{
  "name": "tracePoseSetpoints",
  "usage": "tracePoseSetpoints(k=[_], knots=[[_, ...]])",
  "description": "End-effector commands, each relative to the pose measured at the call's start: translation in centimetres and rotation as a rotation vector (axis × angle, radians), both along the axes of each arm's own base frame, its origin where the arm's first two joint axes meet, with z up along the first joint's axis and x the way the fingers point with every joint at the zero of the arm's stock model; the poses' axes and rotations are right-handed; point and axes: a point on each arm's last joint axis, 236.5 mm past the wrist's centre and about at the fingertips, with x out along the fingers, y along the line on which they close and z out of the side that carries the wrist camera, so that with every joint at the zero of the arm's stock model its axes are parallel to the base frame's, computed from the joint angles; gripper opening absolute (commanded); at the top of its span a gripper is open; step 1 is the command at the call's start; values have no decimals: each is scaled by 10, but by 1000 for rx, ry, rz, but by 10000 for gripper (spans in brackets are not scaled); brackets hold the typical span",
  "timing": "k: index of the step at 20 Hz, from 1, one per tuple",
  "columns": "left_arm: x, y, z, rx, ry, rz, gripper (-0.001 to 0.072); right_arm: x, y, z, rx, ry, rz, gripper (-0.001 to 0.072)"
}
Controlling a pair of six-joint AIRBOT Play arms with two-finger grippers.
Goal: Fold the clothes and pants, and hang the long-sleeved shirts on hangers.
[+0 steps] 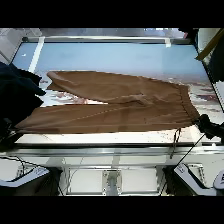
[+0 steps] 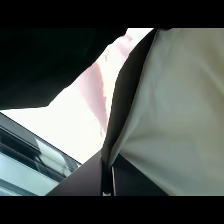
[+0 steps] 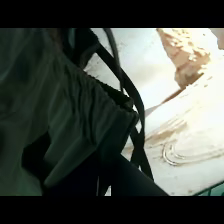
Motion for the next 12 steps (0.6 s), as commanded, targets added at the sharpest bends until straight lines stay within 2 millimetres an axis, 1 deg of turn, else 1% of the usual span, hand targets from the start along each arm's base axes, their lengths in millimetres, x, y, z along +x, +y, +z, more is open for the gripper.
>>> tracePoseSetpoints(k=[1,3,5,6,7,8,9,10,11,12], knots=[[0,19,51,170,-49,-13,14,-42,19,48,-105,115,130,29],[3,26,80,244,-89,-12,14,-71,18,74,-202,200,157,28],[7,30,105,294,-119,-17,13,-99,5,99,-322,287,134,27],[11,32,118,308,-141,-16,13,-104,-3,109,-357,299,86,26],[17,34,130,322,-169,-8,13,-101,-6,117,-364,282,52,26],[26,35,142,345,-198,-14,12,-94,-6,121,-357,252,39,25],[39,36,153,371,-231,-9,11,-80,-1,123,-323,193,34,25],[61,35,163,401,-276,-21,11,-61,7,124,-267,124,49,25],[88,29,171,420,-323,-41,11,-45,15,125,-206,64,67,26],[122,17,177,438,-377,-86,11,-31,17,123,-148,27,72,25]])
